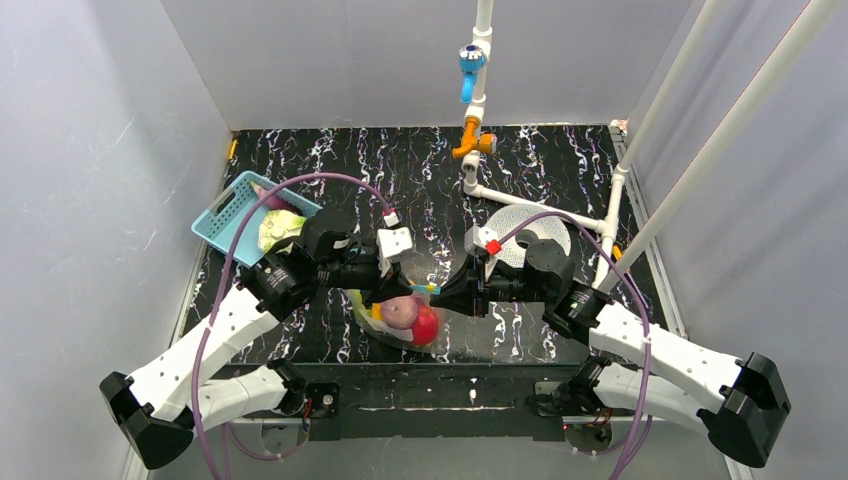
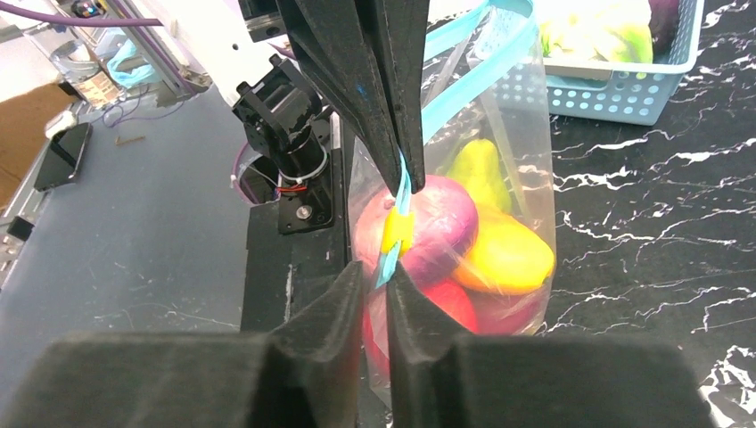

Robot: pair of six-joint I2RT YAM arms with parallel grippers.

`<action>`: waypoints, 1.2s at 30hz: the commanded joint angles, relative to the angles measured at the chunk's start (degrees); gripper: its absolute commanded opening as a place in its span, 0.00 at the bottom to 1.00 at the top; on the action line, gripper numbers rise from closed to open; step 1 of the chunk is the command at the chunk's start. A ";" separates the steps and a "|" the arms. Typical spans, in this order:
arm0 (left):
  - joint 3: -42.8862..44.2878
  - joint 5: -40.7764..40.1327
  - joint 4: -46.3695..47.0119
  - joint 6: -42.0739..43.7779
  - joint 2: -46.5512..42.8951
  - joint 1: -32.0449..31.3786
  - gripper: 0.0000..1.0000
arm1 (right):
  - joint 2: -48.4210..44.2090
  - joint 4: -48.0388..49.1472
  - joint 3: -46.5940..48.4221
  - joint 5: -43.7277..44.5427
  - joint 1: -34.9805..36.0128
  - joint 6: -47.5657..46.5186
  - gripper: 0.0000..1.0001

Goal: Place the food in the zip-top bag and seal the zipper

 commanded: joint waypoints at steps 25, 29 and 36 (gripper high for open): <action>8.93 13.43 -2.17 -7.58 8.99 -0.13 0.39 | 0.39 2.98 1.84 0.79 -0.31 0.78 0.01; 8.79 14.65 -2.44 -7.12 8.94 -0.19 0.23 | 0.64 3.06 1.95 0.33 -0.31 0.90 0.01; 11.05 15.50 -6.32 -5.60 11.61 -0.17 0.01 | 0.71 2.25 2.71 0.26 -0.31 0.69 0.01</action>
